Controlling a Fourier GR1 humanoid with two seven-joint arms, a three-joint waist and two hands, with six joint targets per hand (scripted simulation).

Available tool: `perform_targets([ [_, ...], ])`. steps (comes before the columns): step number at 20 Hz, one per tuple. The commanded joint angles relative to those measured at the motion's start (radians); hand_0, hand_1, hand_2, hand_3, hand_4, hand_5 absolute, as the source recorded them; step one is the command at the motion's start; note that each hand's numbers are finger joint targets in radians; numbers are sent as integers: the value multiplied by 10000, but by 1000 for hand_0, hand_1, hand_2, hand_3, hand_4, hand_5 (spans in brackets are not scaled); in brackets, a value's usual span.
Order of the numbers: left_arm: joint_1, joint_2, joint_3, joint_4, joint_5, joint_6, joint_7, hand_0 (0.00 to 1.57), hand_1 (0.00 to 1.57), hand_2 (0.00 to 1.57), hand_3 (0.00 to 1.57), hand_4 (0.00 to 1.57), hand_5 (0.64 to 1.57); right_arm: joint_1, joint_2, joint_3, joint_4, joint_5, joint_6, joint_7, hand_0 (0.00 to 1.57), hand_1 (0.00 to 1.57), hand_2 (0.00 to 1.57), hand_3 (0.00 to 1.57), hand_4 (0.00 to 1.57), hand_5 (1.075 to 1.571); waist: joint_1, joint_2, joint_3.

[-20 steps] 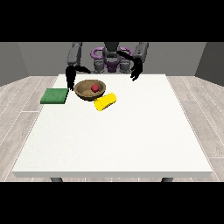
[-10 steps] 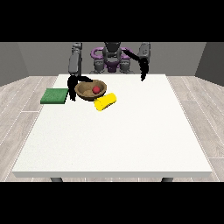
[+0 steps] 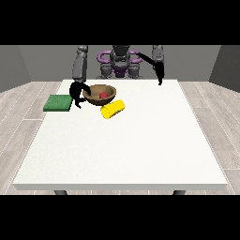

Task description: Pick the cup and pour the ball into the bowl, then pick the bowl and place it on the pad

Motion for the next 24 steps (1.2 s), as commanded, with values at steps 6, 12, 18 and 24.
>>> perform_targets([
  [6, 521, 253, 864, 1448, 366, -233, -882, 0, 0, 0, 0, 0, 721, -610, -236, 565, -309, 157, -1120, 2955, 1571, 1571, 1571, 714, 910, 1546, -804, -781, 242],
  [12, 1211, 184, 951, 1956, 247, -16, -847, 0, 0, 0, 0, 0, 709, 59, -922, 1051, -924, 381, -721, 4474, 1571, 1571, 1571, 909, 885, 1553, -1518, -2027, 239],
  [18, 558, -64, 934, 2090, -89, 442, -1252, 0, 0, 0, 0, 0, 714, 26, -2105, 305, -978, -320, 483, 4166, 1571, 1571, 1571, 814, 896, 1570, -1308, -929, 245],
  [24, 142, -611, 90, 867, -403, 272, -718, 0, 0, 0, 0, 0, 712, -456, -3766, -922, 674, -972, 1651, 3440, 1571, 1571, 1571, 814, 896, 1570, -319, 147, 254],
])
